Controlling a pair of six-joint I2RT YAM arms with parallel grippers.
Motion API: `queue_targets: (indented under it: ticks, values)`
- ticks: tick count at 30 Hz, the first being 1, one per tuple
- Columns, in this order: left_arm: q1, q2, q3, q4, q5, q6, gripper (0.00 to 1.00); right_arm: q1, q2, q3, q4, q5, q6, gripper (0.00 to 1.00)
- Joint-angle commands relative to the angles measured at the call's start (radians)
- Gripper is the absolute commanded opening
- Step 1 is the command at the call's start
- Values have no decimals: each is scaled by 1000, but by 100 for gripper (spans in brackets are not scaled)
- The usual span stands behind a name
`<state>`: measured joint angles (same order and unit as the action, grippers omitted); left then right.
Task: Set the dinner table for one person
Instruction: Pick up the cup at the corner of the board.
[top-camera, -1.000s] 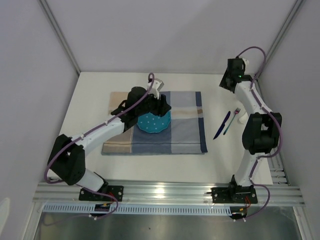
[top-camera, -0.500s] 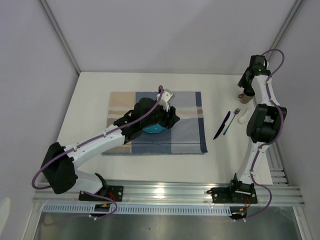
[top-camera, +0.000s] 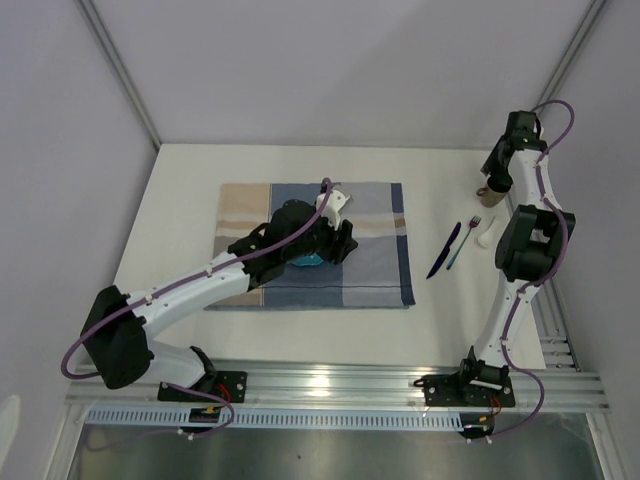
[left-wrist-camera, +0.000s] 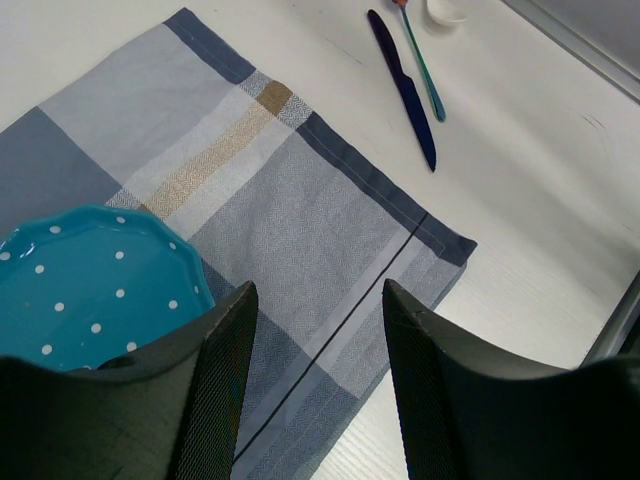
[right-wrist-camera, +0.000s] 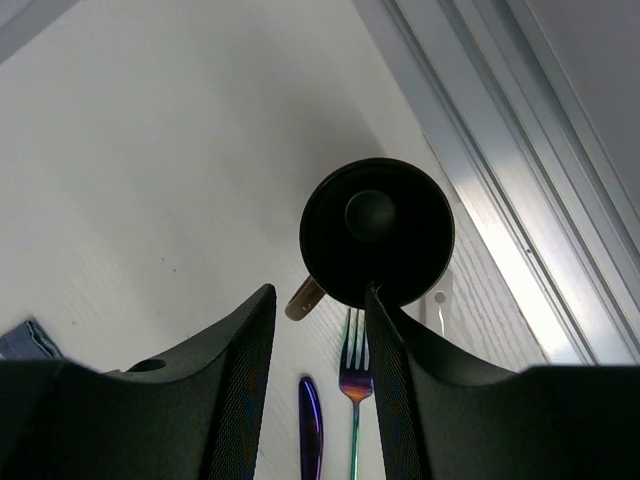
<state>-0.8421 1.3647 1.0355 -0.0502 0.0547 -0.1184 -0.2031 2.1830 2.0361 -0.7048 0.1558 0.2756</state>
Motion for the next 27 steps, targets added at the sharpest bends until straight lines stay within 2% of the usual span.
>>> queue_targets:
  ticks: [1,21,24,27]
  values:
    - [-6,-38,6,3,-9,34,57,-7,27,39,-13,-18,-6,45]
    - [-9,-3,37,-39,-6,57,57,-21,129,55,-2,-61,13,42]
    - [-9,8,46,-45,-4,60,56,-27,138,59,-2,-78,13,34]
    - [-9,14,55,-53,-7,65,56,-33,155,62,-7,-78,16,17]
